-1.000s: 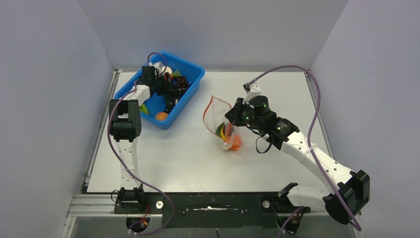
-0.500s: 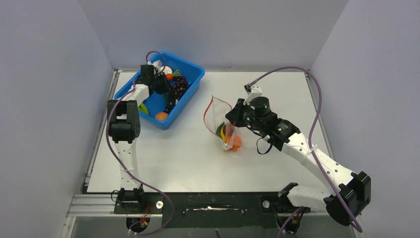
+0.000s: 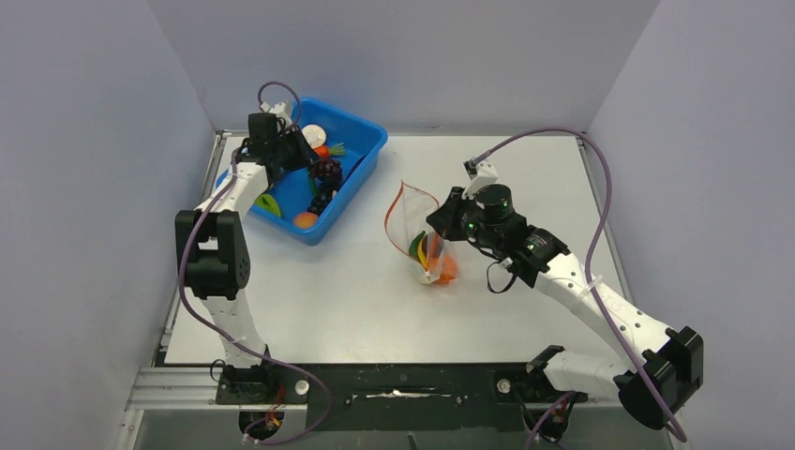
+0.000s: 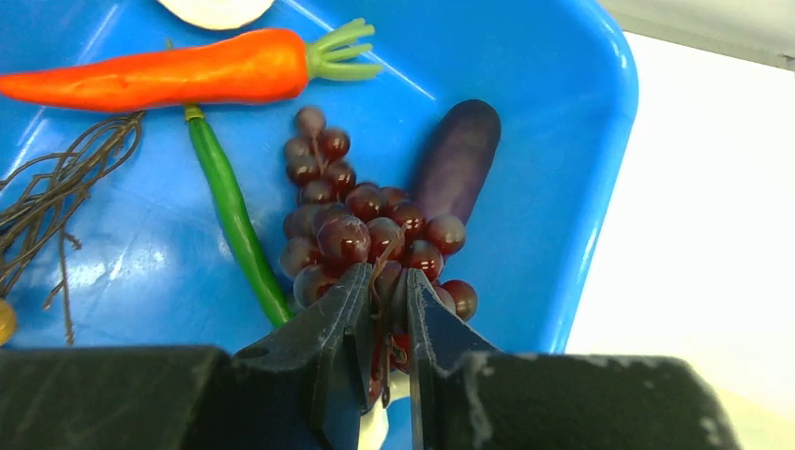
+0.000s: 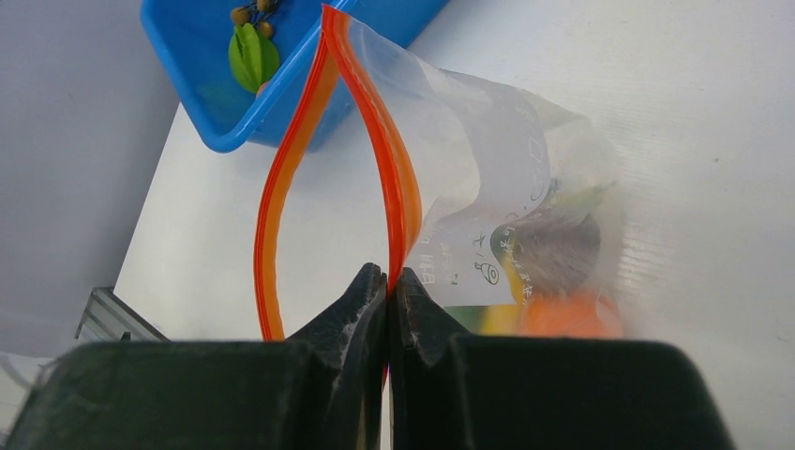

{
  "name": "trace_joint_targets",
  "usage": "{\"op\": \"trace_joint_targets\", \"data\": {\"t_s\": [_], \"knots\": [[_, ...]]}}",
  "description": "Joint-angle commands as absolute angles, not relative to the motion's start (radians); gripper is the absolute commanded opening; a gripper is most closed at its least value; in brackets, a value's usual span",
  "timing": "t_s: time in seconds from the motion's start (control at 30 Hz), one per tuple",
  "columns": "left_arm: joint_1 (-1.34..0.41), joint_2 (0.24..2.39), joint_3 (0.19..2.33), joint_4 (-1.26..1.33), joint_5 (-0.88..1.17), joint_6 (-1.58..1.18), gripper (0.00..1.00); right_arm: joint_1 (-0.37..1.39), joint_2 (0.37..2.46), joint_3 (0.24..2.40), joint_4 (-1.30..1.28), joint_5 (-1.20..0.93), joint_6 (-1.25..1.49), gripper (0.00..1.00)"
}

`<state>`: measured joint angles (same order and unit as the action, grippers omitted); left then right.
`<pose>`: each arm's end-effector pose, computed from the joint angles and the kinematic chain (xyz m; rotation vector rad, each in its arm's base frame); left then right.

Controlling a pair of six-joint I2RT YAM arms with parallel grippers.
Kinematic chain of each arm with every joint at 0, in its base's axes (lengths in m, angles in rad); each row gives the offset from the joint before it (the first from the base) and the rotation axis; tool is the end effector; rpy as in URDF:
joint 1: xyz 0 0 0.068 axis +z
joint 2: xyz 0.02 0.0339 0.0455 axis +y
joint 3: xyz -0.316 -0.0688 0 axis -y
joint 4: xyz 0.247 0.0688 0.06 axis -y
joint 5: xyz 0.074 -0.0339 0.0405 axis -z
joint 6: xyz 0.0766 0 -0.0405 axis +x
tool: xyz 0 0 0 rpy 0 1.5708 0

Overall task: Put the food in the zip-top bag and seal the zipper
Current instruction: Pick up the fake fruit from the bin.

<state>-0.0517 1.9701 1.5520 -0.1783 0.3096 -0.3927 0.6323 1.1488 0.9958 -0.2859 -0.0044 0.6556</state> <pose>0.5126 -0.0499 0.2766 -0.1929 2.1862 -0.5883 0.2258 0.1658 0.3594 0.0216 2.1081 0.8078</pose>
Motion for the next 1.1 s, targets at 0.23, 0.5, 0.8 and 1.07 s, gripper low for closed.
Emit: {"op": "trace_joint_targets", "data": {"t_s": [0.23,0.5,0.8,1.07], "knots": [[-0.052,1.715,1.389,-0.137,0.242,-0.368,0.03,0.626,1.126,0.975,-0.186,-0.041,0.692,0.00],[-0.053,1.585,1.329,-0.128,0.217,-0.355,0.02,0.632,1.144,0.976,-0.180,-0.057,0.707,0.00],[-0.074,1.450,1.271,-0.107,0.229,-0.356,0.02,0.638,1.154,0.985,-0.173,-0.069,0.720,0.00],[-0.093,1.330,1.260,-0.139,0.244,-0.352,0.02,0.648,1.165,0.982,-0.158,-0.082,0.731,0.00]]}}
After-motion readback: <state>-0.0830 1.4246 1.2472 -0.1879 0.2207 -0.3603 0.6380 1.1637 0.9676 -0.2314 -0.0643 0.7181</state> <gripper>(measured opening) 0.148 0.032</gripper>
